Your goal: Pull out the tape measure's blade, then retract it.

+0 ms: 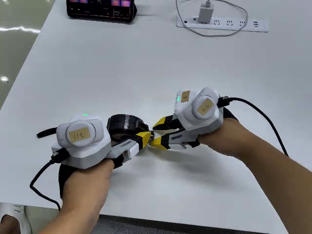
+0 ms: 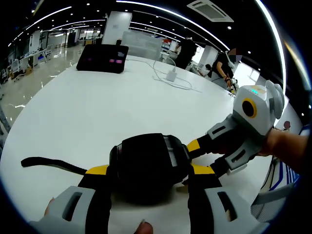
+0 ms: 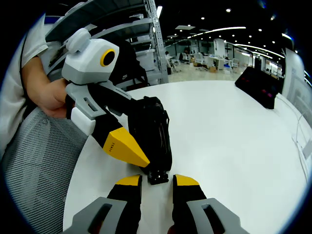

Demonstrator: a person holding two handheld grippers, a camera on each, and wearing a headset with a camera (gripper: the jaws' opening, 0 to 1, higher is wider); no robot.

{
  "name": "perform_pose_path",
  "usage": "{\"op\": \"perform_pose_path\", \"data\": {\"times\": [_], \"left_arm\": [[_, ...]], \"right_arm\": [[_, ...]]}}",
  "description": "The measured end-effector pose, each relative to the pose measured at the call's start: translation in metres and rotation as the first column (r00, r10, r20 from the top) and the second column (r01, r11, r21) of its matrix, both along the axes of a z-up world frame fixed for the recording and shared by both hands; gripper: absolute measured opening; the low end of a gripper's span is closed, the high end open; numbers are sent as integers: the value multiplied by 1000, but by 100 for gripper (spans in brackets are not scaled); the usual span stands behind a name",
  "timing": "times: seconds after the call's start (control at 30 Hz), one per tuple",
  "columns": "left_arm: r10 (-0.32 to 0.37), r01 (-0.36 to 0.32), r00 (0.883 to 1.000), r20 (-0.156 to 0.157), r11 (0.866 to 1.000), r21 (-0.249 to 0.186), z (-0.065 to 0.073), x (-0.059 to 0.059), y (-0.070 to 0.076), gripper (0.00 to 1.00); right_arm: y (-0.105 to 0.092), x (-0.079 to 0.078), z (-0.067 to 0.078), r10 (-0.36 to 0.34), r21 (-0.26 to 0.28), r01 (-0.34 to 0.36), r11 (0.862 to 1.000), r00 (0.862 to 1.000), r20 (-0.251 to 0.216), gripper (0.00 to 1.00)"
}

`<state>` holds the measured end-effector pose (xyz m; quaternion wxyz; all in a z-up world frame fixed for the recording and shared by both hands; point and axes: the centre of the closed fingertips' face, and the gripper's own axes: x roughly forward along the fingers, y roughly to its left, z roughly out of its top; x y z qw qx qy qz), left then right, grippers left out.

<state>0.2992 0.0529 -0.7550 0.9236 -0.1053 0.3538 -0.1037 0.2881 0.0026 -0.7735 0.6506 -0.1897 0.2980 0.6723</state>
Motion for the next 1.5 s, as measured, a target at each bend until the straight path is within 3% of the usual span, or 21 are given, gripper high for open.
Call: {"op": "perform_pose_path", "data": {"times": [0.73,0.87,1.07,1.4,1.5], "left_arm": [[-41,40,998,37,999,22,7,4,3,63],[-65,64,997,40,998,17,10,2,0,59],[-106,104,992,64,994,38,15,2,3,62],[-168,167,980,107,986,17,24,-4,7,71],[-193,190,974,118,981,36,28,-6,8,73]], "right_arm": [[-8,-1,5,-61,25,61,998,998,-13,28],[-9,-2,8,-83,39,83,996,996,-19,29],[-14,-1,16,-126,68,127,990,992,-20,32],[-30,-5,25,-169,82,171,982,985,-32,39],[-36,-4,27,-187,87,190,978,982,-40,41]]}}
